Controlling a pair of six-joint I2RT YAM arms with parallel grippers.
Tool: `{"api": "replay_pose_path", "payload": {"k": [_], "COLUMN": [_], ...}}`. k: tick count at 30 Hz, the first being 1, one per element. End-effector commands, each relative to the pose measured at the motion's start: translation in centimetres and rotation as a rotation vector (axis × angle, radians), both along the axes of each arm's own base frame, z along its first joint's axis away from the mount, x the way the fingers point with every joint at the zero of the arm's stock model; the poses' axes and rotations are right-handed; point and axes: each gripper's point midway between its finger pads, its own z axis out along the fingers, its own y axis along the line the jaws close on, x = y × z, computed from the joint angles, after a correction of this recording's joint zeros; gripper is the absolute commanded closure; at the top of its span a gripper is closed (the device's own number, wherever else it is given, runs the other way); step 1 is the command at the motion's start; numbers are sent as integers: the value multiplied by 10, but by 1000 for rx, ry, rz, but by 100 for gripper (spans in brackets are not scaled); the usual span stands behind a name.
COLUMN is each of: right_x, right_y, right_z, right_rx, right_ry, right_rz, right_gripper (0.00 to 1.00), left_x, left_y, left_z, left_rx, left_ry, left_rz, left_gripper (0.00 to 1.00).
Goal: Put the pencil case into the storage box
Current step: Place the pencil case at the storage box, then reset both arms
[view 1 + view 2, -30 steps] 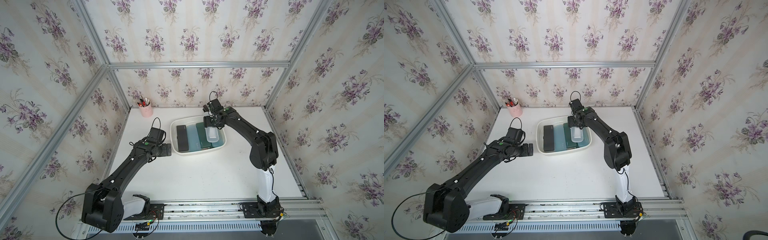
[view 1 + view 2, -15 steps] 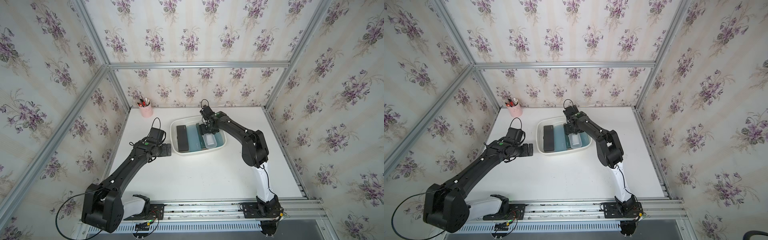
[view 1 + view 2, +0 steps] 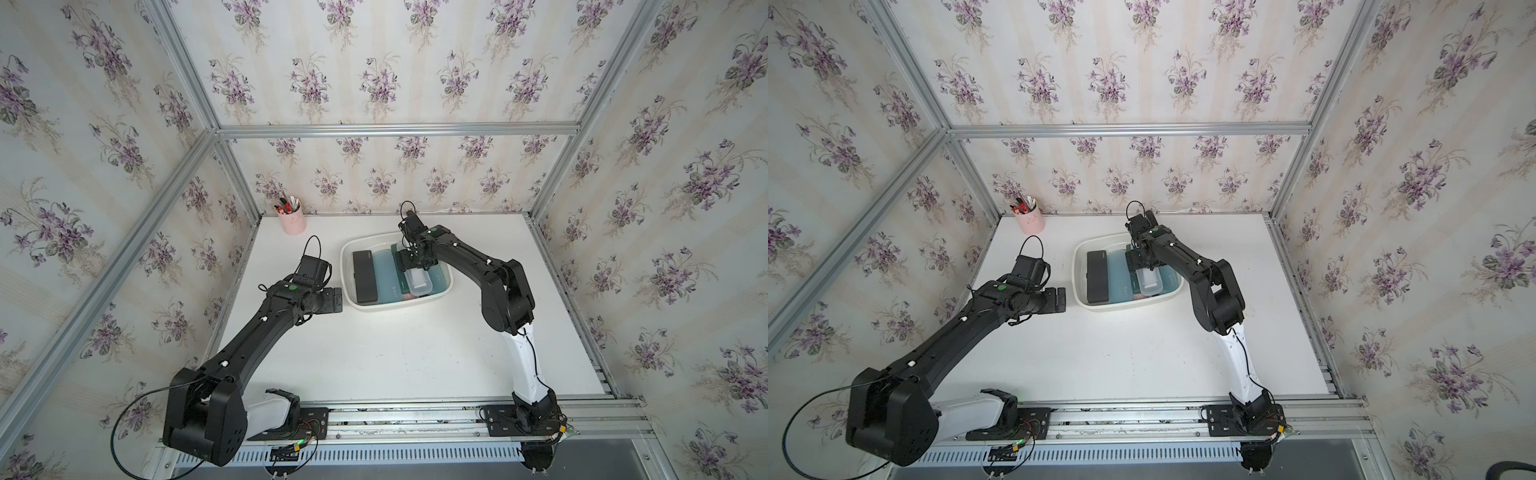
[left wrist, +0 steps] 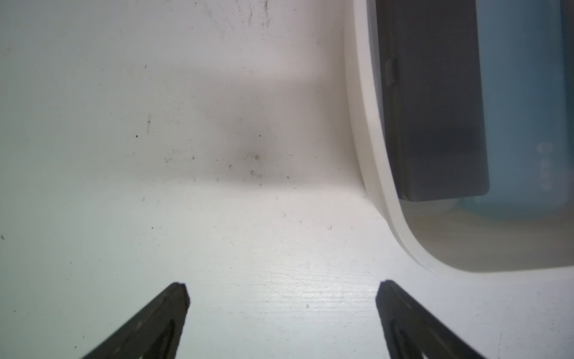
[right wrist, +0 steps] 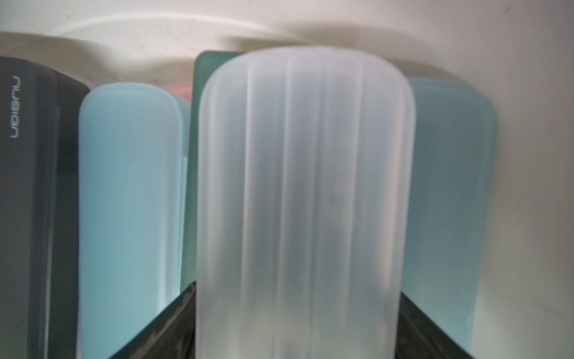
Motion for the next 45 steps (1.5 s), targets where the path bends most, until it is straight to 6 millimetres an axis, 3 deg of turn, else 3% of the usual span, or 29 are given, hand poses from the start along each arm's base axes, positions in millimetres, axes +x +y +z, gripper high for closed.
{"api": "replay_pose_path", "payload": {"k": [1,4,7,12,17,20,22,27,29,33,37,40,45], "right_x": [-6,-7,-5,-5,-13,-25,-29,-62,-75,-94,-97,-100,-107], "right_y": [-1,-2,-5,-5,-24,-48,-81,-139,-162,-213,-260,-289,-313], "right_z": [2,3,12,51,95,105,104,85,81,74,73,69,67], "right_rx": [8,17,21,83,120,129,138,229,230,206,192,82,21], "right_ry": [26,27,7,-63,-140,-166,-178,-165,-201,-332,-480,-597,-813], "right_rz": [-13,-37,-61,-78,-121,-178,-253,-363,-383,-427,-496,-544,-597], "right_gripper": [8,1,0,0,0,0,0,0,0,0,0,0,0], "left_x": [0,0,-1,1,9,18,24,37,38,36,30,26,24], "left_y": [1,1,2,3,-2,-12,-21,-33,-23,-5,22,36,65], "left_z": [2,5,8,21,23,15,10,1,9,42,63,53,8], "left_rx": [4,2,7,6,-16,-58,-81,-77,-23,70,156,209,274], "left_ry": [4,-2,-5,-29,-43,-37,-42,-39,-56,-215,-395,-436,-408], "left_rz": [7,9,10,13,16,14,13,5,21,-17,4,-15,30], "left_gripper": [0,0,0,1,1,1,1,0,1,0,1,1,0]}}
